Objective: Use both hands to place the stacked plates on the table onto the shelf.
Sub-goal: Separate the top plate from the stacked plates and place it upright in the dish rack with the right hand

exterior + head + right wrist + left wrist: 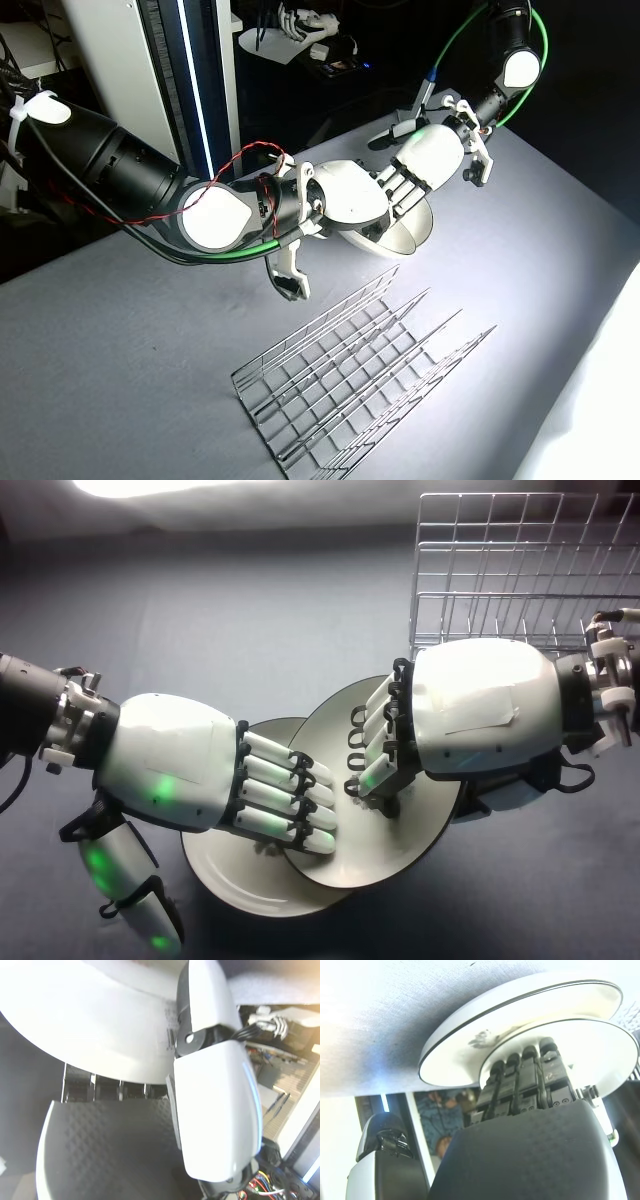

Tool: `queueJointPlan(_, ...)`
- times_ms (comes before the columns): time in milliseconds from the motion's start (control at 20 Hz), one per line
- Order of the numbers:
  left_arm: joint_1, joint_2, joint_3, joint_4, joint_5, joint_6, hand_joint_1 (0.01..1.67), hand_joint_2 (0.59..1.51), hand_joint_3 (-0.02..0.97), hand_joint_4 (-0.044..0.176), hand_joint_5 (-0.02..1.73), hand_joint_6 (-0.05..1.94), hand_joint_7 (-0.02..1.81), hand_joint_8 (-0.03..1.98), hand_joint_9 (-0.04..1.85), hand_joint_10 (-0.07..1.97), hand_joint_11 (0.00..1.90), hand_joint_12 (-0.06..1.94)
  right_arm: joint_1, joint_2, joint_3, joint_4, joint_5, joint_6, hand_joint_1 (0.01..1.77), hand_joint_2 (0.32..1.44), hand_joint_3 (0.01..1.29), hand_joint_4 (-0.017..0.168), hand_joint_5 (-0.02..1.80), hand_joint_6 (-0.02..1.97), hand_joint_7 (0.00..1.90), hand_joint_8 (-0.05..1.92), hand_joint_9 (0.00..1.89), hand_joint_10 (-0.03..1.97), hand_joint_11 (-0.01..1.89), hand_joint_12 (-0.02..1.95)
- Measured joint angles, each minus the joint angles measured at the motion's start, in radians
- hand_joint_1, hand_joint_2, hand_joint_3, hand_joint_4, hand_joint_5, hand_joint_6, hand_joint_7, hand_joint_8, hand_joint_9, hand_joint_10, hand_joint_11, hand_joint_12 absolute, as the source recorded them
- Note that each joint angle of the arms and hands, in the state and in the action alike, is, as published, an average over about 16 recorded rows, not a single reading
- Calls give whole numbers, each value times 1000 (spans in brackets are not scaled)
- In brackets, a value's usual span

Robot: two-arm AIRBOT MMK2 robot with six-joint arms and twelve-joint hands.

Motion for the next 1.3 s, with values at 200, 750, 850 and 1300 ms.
queueJointPlan(200, -16, 45, -15, -34, 0, -17, 15, 1015, 10, -1, -1, -4, 4, -10, 4, 2, 12, 6, 15, 13, -20, 6, 3, 0, 1295, 960, 13, 1, 871, 689, 979, 249, 905, 513, 831, 657)
queueJointPlan(750, -59, 219, -62, -122, -6, -81, 15, 1029, 10, 2, 15, 8, 21, -1, 19, 12, 12, 7, 94, 96, -142, 107, -63, 4, 1313, 945, 12, 3, 963, 900, 1124, 365, 1014, 785, 1002, 644)
queueJointPlan(850, -62, 244, -66, -127, -8, -89, 15, 1028, 10, 2, 16, 8, 20, -1, 20, 12, 12, 6, 110, 114, -166, 143, -82, 5, 1319, 946, 12, 3, 976, 903, 1145, 374, 1031, 804, 1013, 658)
queueJointPlan(1300, -74, 313, -68, -140, -10, -109, 15, 1024, 10, 2, 21, 8, 18, -2, 21, 12, 13, 6, 195, 165, -234, 338, -169, 15, 1342, 947, 13, -1, 987, 916, 1210, 411, 1087, 853, 1051, 670)
